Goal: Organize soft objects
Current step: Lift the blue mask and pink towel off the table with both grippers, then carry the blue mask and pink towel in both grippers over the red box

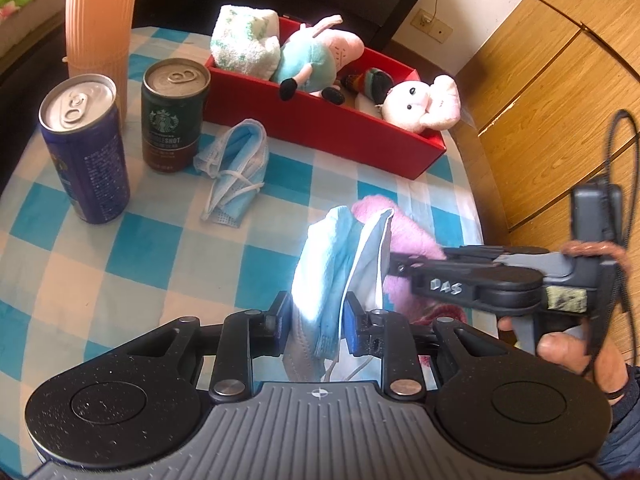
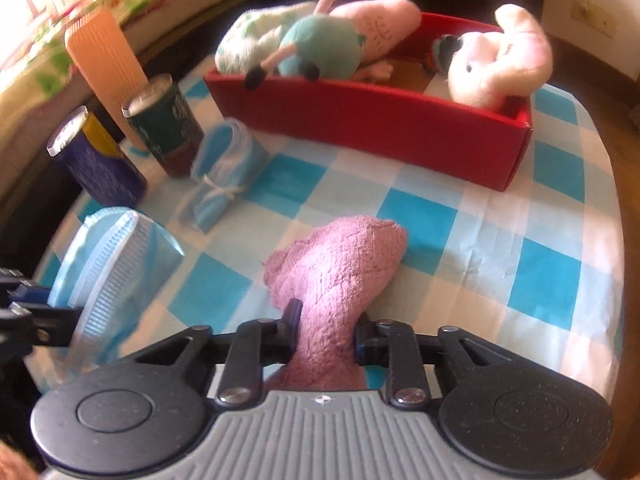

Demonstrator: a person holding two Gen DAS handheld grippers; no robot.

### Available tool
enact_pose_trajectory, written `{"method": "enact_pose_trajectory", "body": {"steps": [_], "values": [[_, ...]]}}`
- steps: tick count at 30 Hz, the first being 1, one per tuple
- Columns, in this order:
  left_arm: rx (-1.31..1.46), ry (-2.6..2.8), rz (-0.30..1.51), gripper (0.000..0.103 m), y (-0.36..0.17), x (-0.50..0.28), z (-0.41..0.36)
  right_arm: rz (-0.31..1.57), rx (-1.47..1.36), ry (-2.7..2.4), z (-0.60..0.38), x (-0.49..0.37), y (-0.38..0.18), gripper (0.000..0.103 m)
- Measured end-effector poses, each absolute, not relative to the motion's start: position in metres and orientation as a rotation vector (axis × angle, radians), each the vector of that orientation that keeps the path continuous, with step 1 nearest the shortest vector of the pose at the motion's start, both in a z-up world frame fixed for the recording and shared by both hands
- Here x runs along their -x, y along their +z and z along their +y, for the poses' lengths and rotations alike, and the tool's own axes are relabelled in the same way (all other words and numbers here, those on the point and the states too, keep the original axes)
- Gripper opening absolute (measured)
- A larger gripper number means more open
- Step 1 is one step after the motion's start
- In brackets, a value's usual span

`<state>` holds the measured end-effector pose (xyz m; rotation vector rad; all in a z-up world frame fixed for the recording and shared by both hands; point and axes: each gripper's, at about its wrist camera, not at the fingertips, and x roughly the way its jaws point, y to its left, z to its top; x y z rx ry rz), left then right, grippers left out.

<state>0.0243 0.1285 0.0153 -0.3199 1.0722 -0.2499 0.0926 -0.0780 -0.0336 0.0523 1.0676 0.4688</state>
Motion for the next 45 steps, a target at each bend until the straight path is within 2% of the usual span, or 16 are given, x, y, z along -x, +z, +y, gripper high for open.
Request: {"method": "enact_pose_trajectory", "body": {"steps": [10,26,45], "values": [[0.319,-0.249,0.947,0.026,0.041,-0.032,0.118,0.919,-0.242,0.483,-0.107,-0.09,0.018,0.001],[0.323,-0.202,0.697,0.026,0.096,-0.073,0.106,0.644,-0.289,0.397,-0.129,-0.092,0.081,0.001],[0.322,-0.167,0.598,0.027,0.119,-0.144,0.091,0.494,-0.319,0.32,-0.138,-0.136,0.111,0.001]]}}
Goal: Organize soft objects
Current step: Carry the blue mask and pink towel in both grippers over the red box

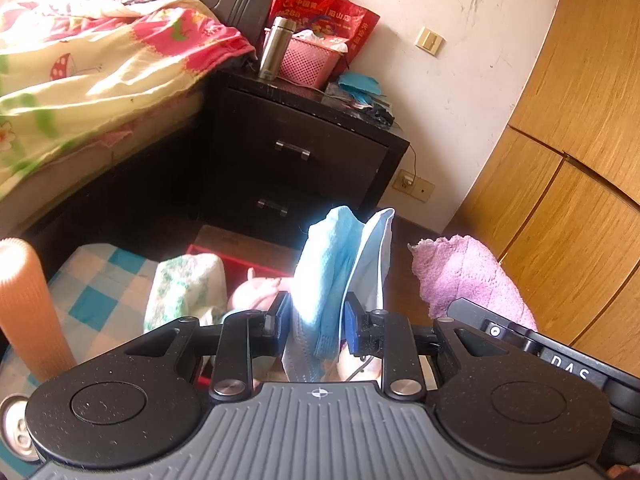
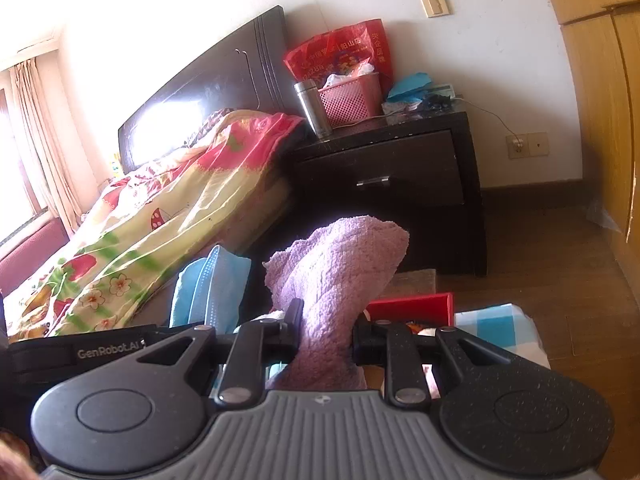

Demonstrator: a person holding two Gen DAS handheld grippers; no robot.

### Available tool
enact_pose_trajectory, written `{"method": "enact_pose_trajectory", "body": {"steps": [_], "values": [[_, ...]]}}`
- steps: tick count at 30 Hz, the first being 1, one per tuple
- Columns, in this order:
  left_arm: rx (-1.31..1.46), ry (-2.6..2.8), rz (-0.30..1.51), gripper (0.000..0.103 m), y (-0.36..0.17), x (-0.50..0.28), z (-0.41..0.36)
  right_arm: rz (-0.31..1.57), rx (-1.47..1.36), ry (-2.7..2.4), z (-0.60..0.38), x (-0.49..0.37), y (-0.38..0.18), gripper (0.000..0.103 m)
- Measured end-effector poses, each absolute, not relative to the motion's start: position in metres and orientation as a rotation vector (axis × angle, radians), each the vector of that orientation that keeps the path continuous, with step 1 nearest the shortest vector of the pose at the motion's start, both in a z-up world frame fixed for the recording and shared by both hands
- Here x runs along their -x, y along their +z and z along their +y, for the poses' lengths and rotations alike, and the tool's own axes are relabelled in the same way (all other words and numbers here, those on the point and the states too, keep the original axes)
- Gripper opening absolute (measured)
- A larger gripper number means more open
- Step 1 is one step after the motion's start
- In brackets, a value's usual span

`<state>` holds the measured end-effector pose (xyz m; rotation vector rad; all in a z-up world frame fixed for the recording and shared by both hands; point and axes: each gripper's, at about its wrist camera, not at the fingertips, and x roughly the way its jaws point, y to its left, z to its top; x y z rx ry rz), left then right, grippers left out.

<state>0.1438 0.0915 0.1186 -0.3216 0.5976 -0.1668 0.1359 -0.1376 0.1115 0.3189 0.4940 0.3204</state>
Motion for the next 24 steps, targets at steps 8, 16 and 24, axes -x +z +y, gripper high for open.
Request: {"method": "enact_pose_trajectory", "body": {"steps": [8,16,24], "values": [[0.296,-0.147,0.579,0.027,0.122,-0.163,0.086,0.466,-0.306,0.301,-0.136,-0.147,0.113,0.001],[0.277,-0.133,0.579,0.027,0.119,-0.183,0.082,0.462,-0.277,0.286,-0.129,-0.163,0.111,0.001],[0.248,-0.1,0.601,0.027,0.103,-0.207,0.077,0.465,-0.222,0.253,-0.126,-0.186,0.097,0.001]]}}
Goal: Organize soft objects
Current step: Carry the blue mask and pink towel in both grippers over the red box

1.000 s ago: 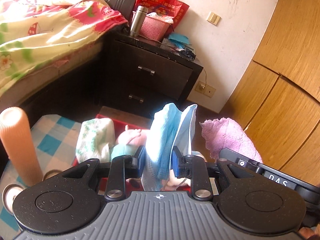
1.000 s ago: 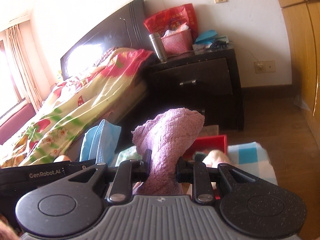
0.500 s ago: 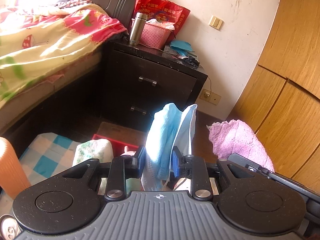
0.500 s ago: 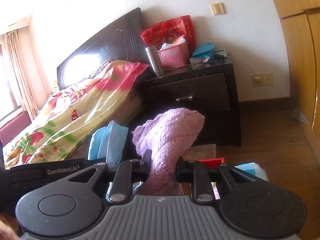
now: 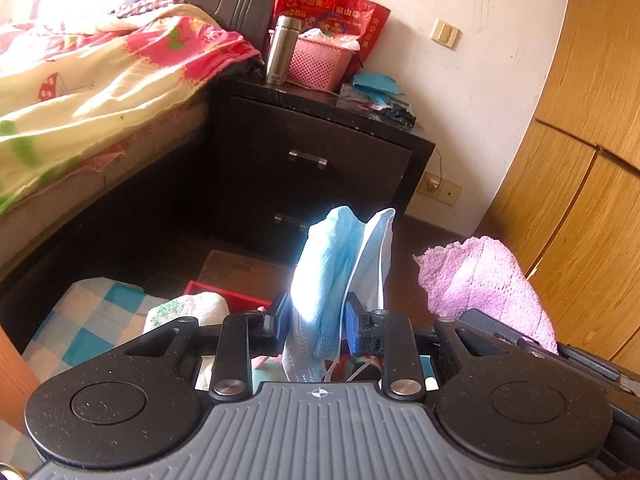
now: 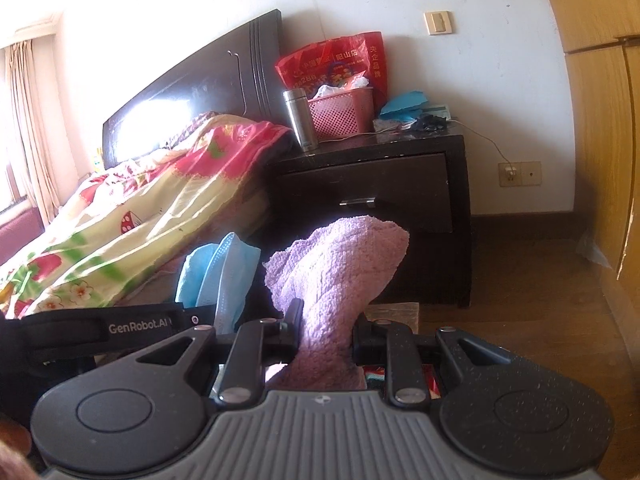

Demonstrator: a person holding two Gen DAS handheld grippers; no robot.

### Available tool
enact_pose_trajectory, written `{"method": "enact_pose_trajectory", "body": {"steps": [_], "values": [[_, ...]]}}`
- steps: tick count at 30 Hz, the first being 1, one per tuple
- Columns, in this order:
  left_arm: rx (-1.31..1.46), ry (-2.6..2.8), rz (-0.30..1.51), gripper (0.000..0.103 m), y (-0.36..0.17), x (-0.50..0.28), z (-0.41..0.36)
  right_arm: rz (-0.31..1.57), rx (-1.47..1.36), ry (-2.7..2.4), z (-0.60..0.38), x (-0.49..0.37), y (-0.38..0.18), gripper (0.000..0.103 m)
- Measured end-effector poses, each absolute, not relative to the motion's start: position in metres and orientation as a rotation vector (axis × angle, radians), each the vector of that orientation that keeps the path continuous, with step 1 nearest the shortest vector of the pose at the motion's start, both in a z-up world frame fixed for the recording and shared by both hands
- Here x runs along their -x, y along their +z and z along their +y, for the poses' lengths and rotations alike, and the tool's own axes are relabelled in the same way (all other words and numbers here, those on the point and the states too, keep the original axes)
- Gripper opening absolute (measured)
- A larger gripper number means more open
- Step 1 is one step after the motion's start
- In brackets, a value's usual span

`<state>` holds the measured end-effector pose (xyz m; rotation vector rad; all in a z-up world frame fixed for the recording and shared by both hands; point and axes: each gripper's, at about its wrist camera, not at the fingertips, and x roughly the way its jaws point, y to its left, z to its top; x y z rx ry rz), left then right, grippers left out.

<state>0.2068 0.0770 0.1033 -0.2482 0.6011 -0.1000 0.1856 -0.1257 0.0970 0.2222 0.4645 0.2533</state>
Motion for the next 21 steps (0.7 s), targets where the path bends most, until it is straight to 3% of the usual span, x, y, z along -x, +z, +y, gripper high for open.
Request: {"method": "enact_pose_trajectory", "body": {"steps": [11,13,16,18,21], "values": [[0.192,-0.055,0.665,0.027,0.069,-0.235,0.071,0.556,-0.17,0.174,-0.125,-0.223,0.054,0.001],[0.179,-0.048,0.675,0.03,0.064,-0.238,0.07,0.569,-0.153,0.168,-0.122,-0.227,0.048,0.002],[0.149,-0.034,0.674,0.043,0.059,-0.239,0.068,0.581,-0.115,0.151,-0.117,-0.23,0.042,0.003],[0.135,-0.021,0.677,0.053,0.058,-0.24,0.068,0.595,-0.111,0.143,-0.116,-0.234,0.039,0.01],[0.13,-0.012,0.675,0.064,0.058,-0.24,0.068,0.6,-0.1,0.122,-0.117,-0.235,0.036,0.034]]}}
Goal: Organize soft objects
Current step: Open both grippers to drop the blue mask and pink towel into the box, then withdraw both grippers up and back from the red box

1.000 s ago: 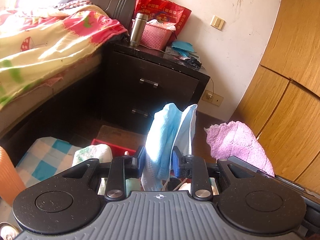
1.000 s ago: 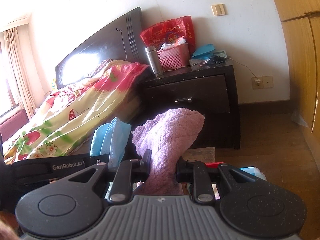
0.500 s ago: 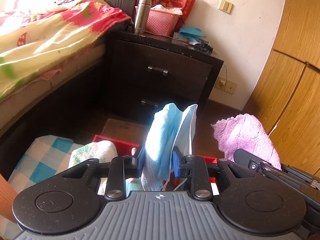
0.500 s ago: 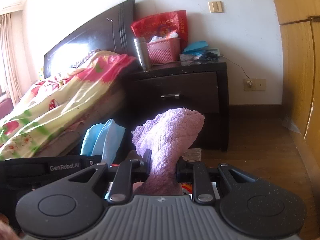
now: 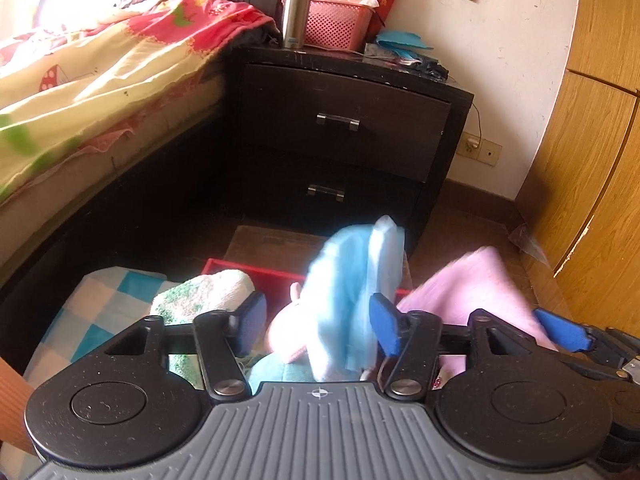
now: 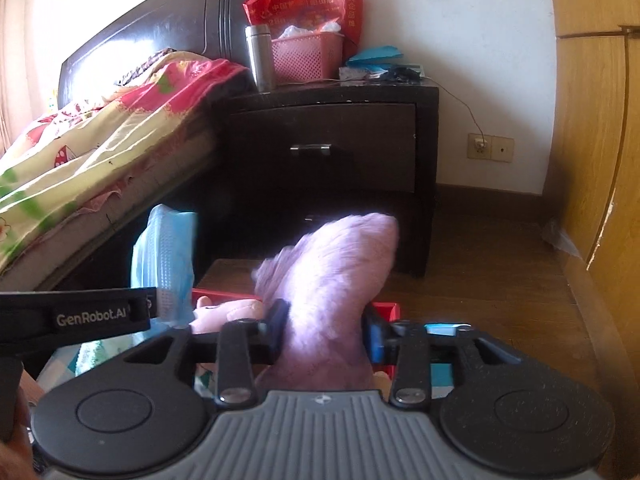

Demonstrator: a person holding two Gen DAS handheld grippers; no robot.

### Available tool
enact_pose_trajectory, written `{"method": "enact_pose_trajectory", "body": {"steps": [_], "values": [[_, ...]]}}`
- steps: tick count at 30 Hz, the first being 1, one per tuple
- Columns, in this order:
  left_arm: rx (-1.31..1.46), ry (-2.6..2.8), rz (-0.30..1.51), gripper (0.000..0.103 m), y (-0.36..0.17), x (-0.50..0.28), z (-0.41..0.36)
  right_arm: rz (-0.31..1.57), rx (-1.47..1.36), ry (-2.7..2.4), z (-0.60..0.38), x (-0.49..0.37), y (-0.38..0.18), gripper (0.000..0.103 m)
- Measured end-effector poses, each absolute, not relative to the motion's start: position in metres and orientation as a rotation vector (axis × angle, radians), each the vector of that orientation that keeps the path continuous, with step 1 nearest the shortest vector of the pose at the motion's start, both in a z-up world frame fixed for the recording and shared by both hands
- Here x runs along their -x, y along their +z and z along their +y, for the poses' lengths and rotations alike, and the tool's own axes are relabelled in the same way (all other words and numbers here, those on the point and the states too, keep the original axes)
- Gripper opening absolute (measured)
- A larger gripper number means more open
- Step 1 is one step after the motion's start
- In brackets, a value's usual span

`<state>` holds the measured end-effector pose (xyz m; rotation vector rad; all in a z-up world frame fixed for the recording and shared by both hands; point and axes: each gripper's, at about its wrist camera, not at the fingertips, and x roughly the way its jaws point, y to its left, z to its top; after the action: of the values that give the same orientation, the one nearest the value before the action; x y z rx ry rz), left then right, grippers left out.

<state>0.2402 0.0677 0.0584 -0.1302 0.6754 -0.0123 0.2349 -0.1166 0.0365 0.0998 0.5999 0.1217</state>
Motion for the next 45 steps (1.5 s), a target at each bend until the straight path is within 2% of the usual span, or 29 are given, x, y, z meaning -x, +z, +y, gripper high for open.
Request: {"method": "enact_pose_trajectory", "body": {"steps": [1,2,9,20,34,45], "values": [[0.127,-0.005,0.675,0.065,0.059,-0.24,0.067,0.595,-0.095,0.113,-0.117,-0.234,0.036,0.043],[0.123,0.006,0.672,0.069,0.059,-0.239,0.067,0.59,-0.092,0.109,-0.117,-0.233,0.038,0.046],[0.102,0.015,0.656,0.076,0.07,-0.227,0.067,0.551,-0.117,0.101,-0.12,-0.224,0.056,0.048],[0.072,0.013,0.626,0.079,0.092,-0.176,0.073,0.473,-0.087,0.106,-0.121,-0.172,0.1,0.057],[0.085,-0.039,0.673,0.08,0.088,-0.11,0.084,0.505,-0.031,0.127,-0.111,-0.101,0.108,0.059],[0.024,-0.076,0.706,0.08,0.075,-0.092,0.072,0.531,-0.027,0.095,-0.124,-0.084,0.1,0.059]]}}
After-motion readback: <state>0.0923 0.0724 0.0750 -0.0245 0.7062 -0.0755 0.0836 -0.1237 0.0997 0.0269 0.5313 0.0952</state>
